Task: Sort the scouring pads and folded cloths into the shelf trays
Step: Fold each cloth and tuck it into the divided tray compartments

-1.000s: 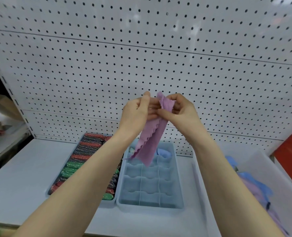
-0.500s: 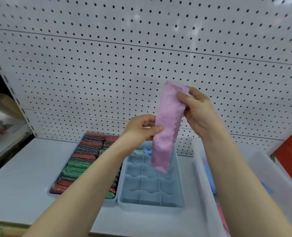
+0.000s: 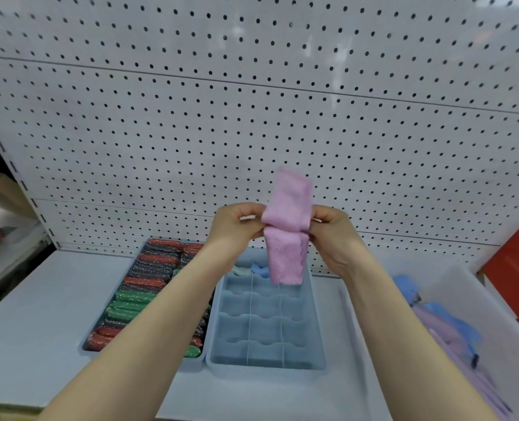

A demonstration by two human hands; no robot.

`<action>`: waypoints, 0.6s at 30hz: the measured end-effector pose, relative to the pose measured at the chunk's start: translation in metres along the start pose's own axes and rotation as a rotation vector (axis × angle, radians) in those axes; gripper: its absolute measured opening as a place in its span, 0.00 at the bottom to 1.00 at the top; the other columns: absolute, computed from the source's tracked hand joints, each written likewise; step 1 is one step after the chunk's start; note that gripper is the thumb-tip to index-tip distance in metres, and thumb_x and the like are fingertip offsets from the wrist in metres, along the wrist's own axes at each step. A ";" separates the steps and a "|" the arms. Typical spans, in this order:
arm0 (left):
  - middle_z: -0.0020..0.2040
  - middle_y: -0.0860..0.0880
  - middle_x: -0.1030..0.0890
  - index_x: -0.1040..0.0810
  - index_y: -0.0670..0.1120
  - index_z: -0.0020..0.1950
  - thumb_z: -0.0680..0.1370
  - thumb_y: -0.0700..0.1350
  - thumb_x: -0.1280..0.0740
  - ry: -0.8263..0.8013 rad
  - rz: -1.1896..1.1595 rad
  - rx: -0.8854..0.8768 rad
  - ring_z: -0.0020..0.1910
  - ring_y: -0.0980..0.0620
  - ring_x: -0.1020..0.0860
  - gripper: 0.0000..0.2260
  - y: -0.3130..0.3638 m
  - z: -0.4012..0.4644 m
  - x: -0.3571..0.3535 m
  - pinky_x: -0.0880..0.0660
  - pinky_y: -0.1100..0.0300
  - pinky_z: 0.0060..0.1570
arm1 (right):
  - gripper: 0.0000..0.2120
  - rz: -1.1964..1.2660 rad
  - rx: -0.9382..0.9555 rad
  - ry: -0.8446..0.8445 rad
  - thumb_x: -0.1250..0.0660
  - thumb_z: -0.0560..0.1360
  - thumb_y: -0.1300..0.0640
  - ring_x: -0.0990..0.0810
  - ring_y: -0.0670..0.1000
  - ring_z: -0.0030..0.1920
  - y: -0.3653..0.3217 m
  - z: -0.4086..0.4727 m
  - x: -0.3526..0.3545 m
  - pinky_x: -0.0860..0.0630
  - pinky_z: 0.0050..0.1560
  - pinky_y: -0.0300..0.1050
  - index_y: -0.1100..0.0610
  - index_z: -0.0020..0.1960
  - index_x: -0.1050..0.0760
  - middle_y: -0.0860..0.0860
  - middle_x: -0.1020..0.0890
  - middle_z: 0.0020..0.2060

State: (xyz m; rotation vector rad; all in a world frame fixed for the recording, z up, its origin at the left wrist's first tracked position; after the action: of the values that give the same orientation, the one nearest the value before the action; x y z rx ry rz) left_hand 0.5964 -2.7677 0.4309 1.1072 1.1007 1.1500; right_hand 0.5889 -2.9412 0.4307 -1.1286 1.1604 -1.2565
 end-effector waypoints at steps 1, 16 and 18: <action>0.41 0.55 0.15 0.14 0.51 0.36 0.74 0.28 0.32 0.003 0.003 -0.029 0.40 0.57 0.17 0.19 0.007 0.002 0.000 0.21 0.66 0.42 | 0.16 -0.015 0.041 0.005 0.41 0.70 0.80 0.20 0.55 0.42 -0.009 0.000 0.000 0.21 0.45 0.50 0.65 0.36 0.19 0.61 0.16 0.42; 0.59 0.53 0.19 0.26 0.50 0.67 0.82 0.45 0.37 -0.089 -0.013 -0.012 0.55 0.54 0.19 0.13 0.012 -0.003 -0.006 0.21 0.60 0.53 | 0.08 0.148 -0.104 -0.053 0.33 0.78 0.64 0.15 0.52 0.43 0.006 -0.001 -0.010 0.17 0.44 0.46 0.59 0.57 0.21 0.55 0.14 0.46; 0.55 0.48 0.17 0.21 0.47 0.60 0.79 0.44 0.32 -0.154 0.023 0.053 0.53 0.49 0.17 0.10 0.000 -0.006 -0.010 0.19 0.57 0.50 | 0.10 0.146 -0.097 -0.065 0.36 0.80 0.64 0.16 0.54 0.46 0.003 -0.001 -0.012 0.18 0.51 0.50 0.60 0.60 0.22 0.58 0.15 0.50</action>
State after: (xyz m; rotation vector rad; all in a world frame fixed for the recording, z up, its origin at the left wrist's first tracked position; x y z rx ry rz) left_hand 0.5899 -2.7771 0.4309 1.2321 1.0055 1.0398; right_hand 0.5884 -2.9290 0.4282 -1.1264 1.2427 -1.0546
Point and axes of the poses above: each hand's wrist, its own z-axis towards the middle knuckle, its own x-axis out of the back of the hand, y = z × x, the point moved 10 cm from there along z, towards the middle knuckle
